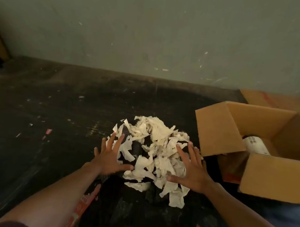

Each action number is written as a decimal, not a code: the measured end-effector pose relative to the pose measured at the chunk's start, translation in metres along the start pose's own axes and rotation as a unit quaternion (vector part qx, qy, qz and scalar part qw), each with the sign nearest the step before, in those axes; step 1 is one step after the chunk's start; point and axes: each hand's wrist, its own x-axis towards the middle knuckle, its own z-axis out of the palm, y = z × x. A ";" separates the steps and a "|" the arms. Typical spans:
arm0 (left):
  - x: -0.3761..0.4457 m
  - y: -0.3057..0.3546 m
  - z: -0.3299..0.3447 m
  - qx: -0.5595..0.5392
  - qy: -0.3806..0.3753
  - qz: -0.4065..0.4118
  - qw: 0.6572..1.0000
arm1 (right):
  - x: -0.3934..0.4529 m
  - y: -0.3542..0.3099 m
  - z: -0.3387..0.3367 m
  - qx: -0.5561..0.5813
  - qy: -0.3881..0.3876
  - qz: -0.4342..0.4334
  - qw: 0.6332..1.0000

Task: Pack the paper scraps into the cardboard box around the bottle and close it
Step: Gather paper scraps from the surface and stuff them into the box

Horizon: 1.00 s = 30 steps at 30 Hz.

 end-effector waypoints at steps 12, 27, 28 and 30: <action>-0.058 -0.066 0.066 0.211 -0.087 0.154 0.961 | -0.042 -0.066 0.108 -0.089 -0.093 -0.050 0.990; -0.096 -0.111 0.148 0.126 0.000 0.093 0.988 | -0.063 -0.072 0.210 -0.068 0.026 -0.090 0.993; -0.094 -0.112 0.156 0.117 -0.022 0.074 0.990 | -0.057 -0.068 0.222 -0.050 0.007 -0.089 0.995; -0.087 -0.113 0.171 0.093 -0.058 0.044 0.993 | -0.043 -0.057 0.241 -0.001 -0.061 -0.076 0.995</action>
